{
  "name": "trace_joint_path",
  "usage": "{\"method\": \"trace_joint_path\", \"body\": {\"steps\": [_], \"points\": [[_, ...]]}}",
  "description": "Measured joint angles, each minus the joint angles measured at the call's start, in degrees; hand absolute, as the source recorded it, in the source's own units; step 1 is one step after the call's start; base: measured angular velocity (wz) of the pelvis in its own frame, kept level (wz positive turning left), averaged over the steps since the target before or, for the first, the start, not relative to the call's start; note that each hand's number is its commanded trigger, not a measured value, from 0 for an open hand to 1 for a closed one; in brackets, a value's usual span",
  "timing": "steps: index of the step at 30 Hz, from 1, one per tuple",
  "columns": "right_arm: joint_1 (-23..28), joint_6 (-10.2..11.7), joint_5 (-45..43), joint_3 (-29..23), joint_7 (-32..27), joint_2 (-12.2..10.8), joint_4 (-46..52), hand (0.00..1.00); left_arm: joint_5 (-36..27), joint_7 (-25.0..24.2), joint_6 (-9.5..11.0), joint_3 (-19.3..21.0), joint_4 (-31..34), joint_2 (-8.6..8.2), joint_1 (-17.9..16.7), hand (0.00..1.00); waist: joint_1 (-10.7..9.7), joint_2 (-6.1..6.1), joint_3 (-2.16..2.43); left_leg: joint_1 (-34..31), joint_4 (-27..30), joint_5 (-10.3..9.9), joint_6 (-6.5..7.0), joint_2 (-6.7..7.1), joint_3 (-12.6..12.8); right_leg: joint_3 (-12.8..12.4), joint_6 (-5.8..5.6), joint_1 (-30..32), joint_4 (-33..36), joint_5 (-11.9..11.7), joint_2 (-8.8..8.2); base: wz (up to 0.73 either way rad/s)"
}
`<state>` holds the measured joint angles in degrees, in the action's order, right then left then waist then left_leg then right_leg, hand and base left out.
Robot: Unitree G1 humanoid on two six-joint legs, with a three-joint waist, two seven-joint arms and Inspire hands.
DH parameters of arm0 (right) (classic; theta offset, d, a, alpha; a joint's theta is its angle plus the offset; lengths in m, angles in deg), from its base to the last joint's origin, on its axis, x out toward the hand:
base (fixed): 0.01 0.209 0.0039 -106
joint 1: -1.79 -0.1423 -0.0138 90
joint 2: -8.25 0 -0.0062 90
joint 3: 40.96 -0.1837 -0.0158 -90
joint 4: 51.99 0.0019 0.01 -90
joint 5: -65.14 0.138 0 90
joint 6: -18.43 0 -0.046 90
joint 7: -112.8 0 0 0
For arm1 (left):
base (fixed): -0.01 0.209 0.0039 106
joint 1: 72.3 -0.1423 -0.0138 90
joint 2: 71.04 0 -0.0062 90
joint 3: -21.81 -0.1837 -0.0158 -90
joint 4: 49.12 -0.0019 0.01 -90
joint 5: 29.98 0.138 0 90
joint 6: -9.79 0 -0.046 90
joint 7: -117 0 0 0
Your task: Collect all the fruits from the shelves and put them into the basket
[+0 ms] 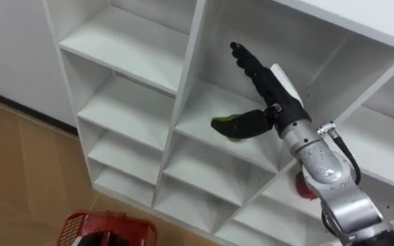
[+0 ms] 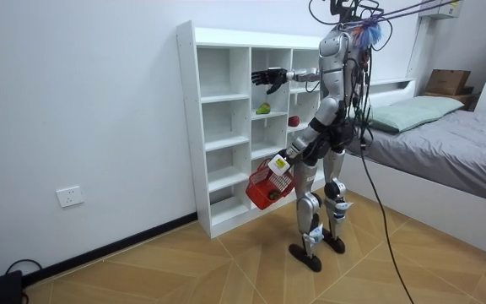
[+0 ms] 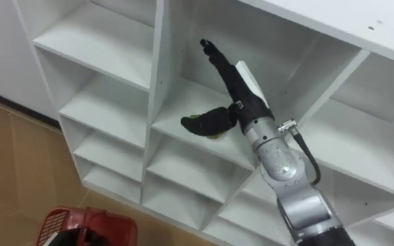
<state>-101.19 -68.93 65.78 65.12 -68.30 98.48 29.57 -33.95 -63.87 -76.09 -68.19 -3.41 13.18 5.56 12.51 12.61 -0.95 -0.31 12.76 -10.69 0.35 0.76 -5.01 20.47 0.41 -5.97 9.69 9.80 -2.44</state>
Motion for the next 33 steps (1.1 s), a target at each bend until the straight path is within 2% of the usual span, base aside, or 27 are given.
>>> {"method": "trace_joint_path", "body": {"steps": [5, 9, 14, 19, 23, 28, 30, 33], "points": [[-2.69, 0.81, 4.69, -0.25, -2.38, 1.31, -7.26, 0.0, -0.07, -1.47, -0.58, 0.32, 0.2, 1.0, 1.0, 1.0, 0.4, 0.43, -0.27, -0.83, 0.87, -0.03, -0.02, 0.17, -1.46, 0.22, -0.01, -0.09, 0.02, 0.0, 0.04, 0.13], [-2.7, 1.02, 5.83, -0.25, -4.11, 2.44, -10.31, 0.0, -0.07, -2.06, -2.23, 0.35, 0.13, 1.67, 0.97, 1.0, 0.55, 0.55, -0.59, -1.42, 1.32, -0.02, -0.07, 0.23, -1.73, 0.27, -0.03, 0.12, 0.0, 0.02, 0.08, 0.05], [-2.84, 0.94, 6.87, -0.25, -4.33, 2.45, -15.01, 0.0, 2.16, -2.32, -3.14, 0.54, -0.01, 2.06, 1.05, 1.0, 0.72, 1.03, -0.41, -2.86, 2.14, -0.02, -0.1, 0.34, -1.68, 0.42, -0.03, 1.03, 0.12, 0.02, 0.01, 0.01], [-4.54, -1.03, 10.64, -0.25, -4.41, 2.54, -18.65, 0.0, 2.47, -2.61, -4.75, 0.82, -0.18, 2.87, 0.81, 1.0, 0.75, 1.46, -0.32, -3.15, 2.36, -0.02, -0.08, 0.47, -1.77, 0.69, -0.03, 1.21, 0.1, 0.01, -0.06, 0.0], [-7.44, -1.44, 12.43, -0.19, -5.22, 3.12, -22.49, 0.0, 2.43, -2.67, -5.66, 0.88, -0.31, 3.73, 0.79, 1.0, 0.63, 1.75, -0.2, -3.49, 2.75, -0.03, -0.06, 0.67, -2.4, 1.74, -0.03, 1.16, 0.1, 0.01, -0.2, 0.09], [-7.7, -2.13, 12.52, 0.52, -5.7, 3.74, -24.84, 0.0, 2.43, -2.38, -6.82, 0.93, -0.22, 4.15, 0.5, 1.0, 0.61, 1.83, -0.15, -4.08, 3.08, -0.01, 0.0, 0.93, -3.18, 2.69, -0.03, 1.21, 0.05, 0.01, -0.34, 0.09], [-7.68, -3.14, 12.51, 0.7, -5.66, 3.74, -25.0, 0.0, 2.43, -2.02, -7.56, 0.92, -0.2, 4.19, 0.44, 1.0, 0.55, 1.68, -0.25, -4.3, 3.29, -0.02, 0.0, 0.94, -3.18, 2.98, -0.04, 1.3, 0.05, 0.01, -0.37, 0.0], [-7.68, -3.18, 12.28, 0.64, -5.66, 3.76, -25.0, 0.0, 2.44, -2.02, -7.59, 0.9, -0.15, 4.18, 0.57, 1.0, 0.41, 1.24, -0.43, -5.65, 4.43, -0.22, 0.06, 0.9, -3.22, 3.15, -0.04, 2.15, 0.1, 0.01, -0.3, 0.0]]}}
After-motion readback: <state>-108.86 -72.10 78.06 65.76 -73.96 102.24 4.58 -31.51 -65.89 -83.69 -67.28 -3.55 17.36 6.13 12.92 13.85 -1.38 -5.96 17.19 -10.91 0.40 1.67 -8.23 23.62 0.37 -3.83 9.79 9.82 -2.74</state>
